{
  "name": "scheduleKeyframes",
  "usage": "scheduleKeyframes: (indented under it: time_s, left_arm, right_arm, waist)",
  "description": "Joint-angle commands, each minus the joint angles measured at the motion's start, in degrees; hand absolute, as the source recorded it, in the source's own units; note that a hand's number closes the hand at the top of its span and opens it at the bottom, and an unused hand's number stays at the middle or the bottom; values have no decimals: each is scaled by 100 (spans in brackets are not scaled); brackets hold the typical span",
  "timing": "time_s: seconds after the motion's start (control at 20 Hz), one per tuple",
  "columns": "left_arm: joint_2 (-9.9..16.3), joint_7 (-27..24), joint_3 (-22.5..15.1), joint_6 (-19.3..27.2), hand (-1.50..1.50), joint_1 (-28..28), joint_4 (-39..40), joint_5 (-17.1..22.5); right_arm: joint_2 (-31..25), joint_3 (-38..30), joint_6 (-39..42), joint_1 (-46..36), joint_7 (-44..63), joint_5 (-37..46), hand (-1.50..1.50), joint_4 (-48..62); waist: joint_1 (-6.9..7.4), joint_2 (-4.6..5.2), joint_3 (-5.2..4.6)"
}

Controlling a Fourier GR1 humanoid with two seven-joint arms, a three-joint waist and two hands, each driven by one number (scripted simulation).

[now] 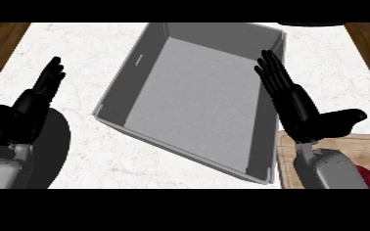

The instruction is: Pick the pear from the cutting board and place it in the cardboard box

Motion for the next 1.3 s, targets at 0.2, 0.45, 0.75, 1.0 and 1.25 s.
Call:
scheduleKeyframes:
  time_s: [0.2, 0.45, 0.75, 1.0, 1.25]
  left_arm:
    - [-105, -63, 83, 433, 0, 568, 151, -382]
    - [-459, 48, -308, 530, 0, 925, -63, -475]
    - [-562, 73, -341, 546, 0, 870, -138, -654]
    - [-730, 97, -469, 636, 0, 661, 187, -761]
    - [-784, 7, -527, 631, 0, 782, 114, -796]
  right_arm:
    - [-813, -1857, 2281, 404, -545, -2671, -150, -254]
    - [-1608, -2627, 2138, 1098, -865, -1819, -150, 1595]
    - [-2118, -3109, 4137, 954, -2148, -1693, -150, 3244]
    - [-3370, -2849, 4612, 937, -2656, -291, -150, 3057]
    - [-4192, -2316, 5203, 1209, -3347, 956, -150, 2853]
  waist:
    - [-157, -175, 6]
    - [-62, -120, 11]
    - [31, -146, -8]
    - [29, -119, -3]
    - [43, -137, 0]
